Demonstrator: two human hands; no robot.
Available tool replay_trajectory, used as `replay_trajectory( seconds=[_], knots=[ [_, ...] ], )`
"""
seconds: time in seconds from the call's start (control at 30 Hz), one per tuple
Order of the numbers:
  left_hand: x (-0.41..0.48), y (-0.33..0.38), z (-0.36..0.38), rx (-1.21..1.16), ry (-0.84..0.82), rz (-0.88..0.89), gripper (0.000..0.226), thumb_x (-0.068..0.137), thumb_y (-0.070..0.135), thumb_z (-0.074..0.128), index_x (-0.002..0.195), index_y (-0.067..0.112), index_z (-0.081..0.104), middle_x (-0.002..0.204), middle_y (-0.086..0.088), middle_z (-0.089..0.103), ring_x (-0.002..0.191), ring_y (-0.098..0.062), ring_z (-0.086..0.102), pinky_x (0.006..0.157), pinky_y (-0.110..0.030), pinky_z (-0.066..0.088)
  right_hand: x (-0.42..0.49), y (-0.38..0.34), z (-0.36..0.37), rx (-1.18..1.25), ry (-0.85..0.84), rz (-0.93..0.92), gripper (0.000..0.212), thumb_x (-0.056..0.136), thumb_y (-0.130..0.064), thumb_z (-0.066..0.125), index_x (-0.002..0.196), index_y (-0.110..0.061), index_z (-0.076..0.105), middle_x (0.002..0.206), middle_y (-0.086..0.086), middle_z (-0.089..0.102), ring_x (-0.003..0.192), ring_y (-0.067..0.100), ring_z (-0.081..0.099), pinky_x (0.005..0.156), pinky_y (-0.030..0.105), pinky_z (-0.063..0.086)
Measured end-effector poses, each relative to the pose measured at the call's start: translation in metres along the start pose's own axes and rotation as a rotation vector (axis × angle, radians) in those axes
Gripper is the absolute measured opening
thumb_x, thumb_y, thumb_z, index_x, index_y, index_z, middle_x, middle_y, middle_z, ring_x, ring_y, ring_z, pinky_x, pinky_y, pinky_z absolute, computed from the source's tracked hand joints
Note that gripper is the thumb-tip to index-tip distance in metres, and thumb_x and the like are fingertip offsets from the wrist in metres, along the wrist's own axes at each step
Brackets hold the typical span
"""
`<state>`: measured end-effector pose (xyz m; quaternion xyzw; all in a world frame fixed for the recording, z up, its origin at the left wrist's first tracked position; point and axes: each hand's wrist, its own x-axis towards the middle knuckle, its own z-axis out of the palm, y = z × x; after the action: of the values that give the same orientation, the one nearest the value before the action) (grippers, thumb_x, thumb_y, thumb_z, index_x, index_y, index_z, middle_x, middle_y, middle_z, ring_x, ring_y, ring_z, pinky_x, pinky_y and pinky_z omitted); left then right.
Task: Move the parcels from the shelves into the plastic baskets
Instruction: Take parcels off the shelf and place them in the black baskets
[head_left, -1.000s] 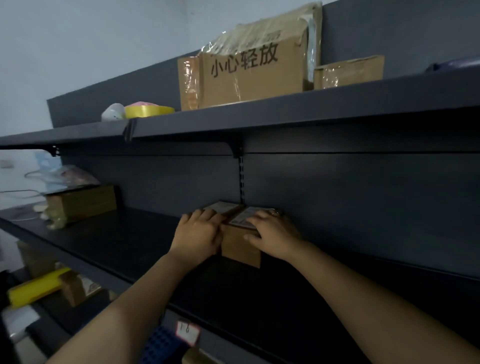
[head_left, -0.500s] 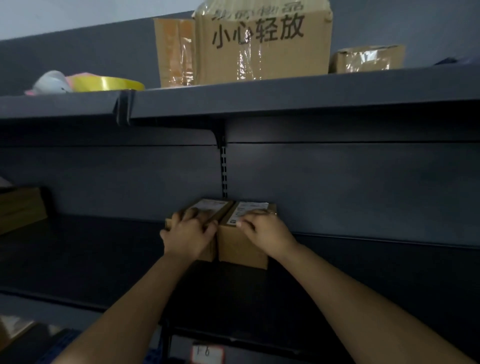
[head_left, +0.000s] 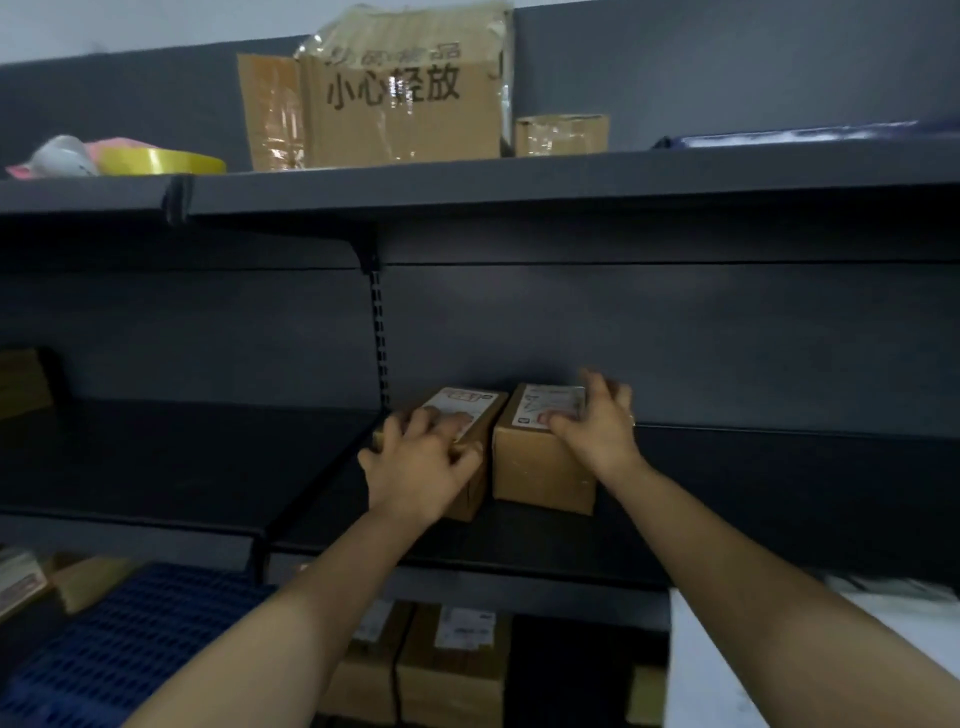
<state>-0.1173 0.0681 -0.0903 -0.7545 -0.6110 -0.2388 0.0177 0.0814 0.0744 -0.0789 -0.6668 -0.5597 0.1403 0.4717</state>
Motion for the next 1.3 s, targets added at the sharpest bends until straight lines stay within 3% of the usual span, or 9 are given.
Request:
replay_trajectory(
  seconds=[0.1, 0.2, 0.43, 0.53, 0.67, 0.87, 0.97, 1.17, 1.3],
  knots=[
    [-0.015, 0.027, 0.000, -0.043, 0.032, 0.009, 0.045, 0.095, 0.055, 0.027, 0.134, 0.040, 0.043, 0.145, 0.010, 0.037, 0.133, -0.022, 0.026, 0.096, -0.048, 0.030, -0.007, 0.017, -0.027, 0.155, 0.011, 0.246, 0.095, 0.080, -0.042, 0.074, 0.153, -0.019, 0.017, 0.150, 0.013, 0.019, 0.134, 0.036, 0.032, 0.112, 0.043, 0.033],
    [-0.011, 0.042, -0.010, -0.186, 0.115, -0.104, 0.050, 0.097, 0.055, 0.019, 0.135, 0.033, 0.043, 0.141, -0.001, 0.040, 0.128, -0.027, 0.035, 0.097, -0.048, 0.029, -0.010, 0.030, -0.046, 0.364, -0.037, 0.433, 0.082, 0.083, -0.044, 0.069, 0.148, -0.013, 0.031, 0.145, 0.013, 0.036, 0.125, 0.031, 0.045, 0.102, 0.040, 0.042],
    [0.022, 0.019, 0.001, -0.794, -0.066, -0.532, 0.066, 0.086, 0.044, 0.063, 0.139, 0.011, 0.044, 0.135, -0.016, 0.051, 0.116, -0.034, 0.052, 0.100, -0.040, 0.045, -0.021, 0.032, -0.066, 0.539, -0.222, 0.554, 0.062, 0.090, -0.044, 0.061, 0.140, -0.011, 0.045, 0.135, 0.011, 0.054, 0.097, 0.020, 0.048, 0.084, 0.031, 0.037],
    [0.014, 0.023, 0.003, -0.830, -0.025, -0.529, 0.064, 0.083, 0.048, 0.064, 0.133, 0.010, 0.051, 0.125, -0.016, 0.058, 0.111, -0.035, 0.056, 0.097, -0.044, 0.048, -0.027, 0.027, -0.060, 0.567, -0.208, 0.559, 0.067, 0.087, -0.046, 0.063, 0.143, -0.016, 0.040, 0.135, 0.010, 0.052, 0.101, 0.020, 0.047, 0.087, 0.032, 0.037],
    [0.001, 0.025, 0.001, -1.068, 0.046, -0.484, 0.054, 0.083, 0.034, 0.070, 0.129, 0.013, 0.051, 0.117, -0.012, 0.061, 0.105, -0.030, 0.058, 0.094, -0.046, 0.050, -0.038, 0.020, -0.058, 0.701, -0.179, 0.568, 0.071, 0.080, -0.047, 0.070, 0.142, -0.039, 0.035, 0.136, 0.006, 0.043, 0.124, 0.032, 0.042, 0.098, 0.053, 0.043],
    [-0.013, 0.057, -0.003, -1.332, -0.144, -0.341, 0.035, 0.082, 0.025, 0.073, 0.113, 0.023, 0.055, 0.113, -0.006, 0.065, 0.103, -0.025, 0.062, 0.096, -0.046, 0.050, -0.065, 0.018, -0.094, 0.820, 0.068, 0.420, 0.066, 0.082, -0.037, 0.068, 0.140, -0.043, 0.036, 0.130, 0.000, 0.052, 0.116, 0.025, 0.049, 0.101, 0.054, 0.041],
    [-0.026, 0.096, 0.002, -1.406, -0.298, -0.238, 0.047, 0.082, 0.031, 0.072, 0.125, 0.027, 0.054, 0.119, -0.004, 0.062, 0.106, -0.022, 0.060, 0.095, -0.045, 0.049, -0.091, 0.034, -0.140, 0.803, 0.142, 0.382, 0.061, 0.081, -0.039, 0.067, 0.137, -0.042, 0.041, 0.127, 0.000, 0.058, 0.114, 0.024, 0.055, 0.098, 0.051, 0.043],
    [-0.065, 0.210, 0.007, -1.569, -0.637, -0.106, 0.046, 0.089, 0.042, 0.059, 0.131, 0.045, 0.042, 0.120, 0.003, 0.062, 0.111, -0.024, 0.056, 0.099, -0.059, 0.040, -0.159, 0.075, -0.243, 0.778, 0.503, 0.439, 0.048, 0.084, -0.039, 0.064, 0.129, -0.039, 0.047, 0.123, 0.001, 0.057, 0.112, 0.025, 0.054, 0.088, 0.044, 0.051],
    [-0.102, 0.307, 0.014, -1.560, -0.850, 0.115, 0.039, 0.091, 0.036, 0.057, 0.124, 0.048, 0.041, 0.116, 0.007, 0.063, 0.105, -0.018, 0.058, 0.084, -0.049, 0.049, -0.221, 0.114, -0.323, 0.868, 0.728, 0.434, 0.051, 0.083, -0.039, 0.066, 0.130, -0.035, 0.047, 0.122, 0.005, 0.059, 0.110, 0.026, 0.057, 0.084, 0.043, 0.054]
  ],
)
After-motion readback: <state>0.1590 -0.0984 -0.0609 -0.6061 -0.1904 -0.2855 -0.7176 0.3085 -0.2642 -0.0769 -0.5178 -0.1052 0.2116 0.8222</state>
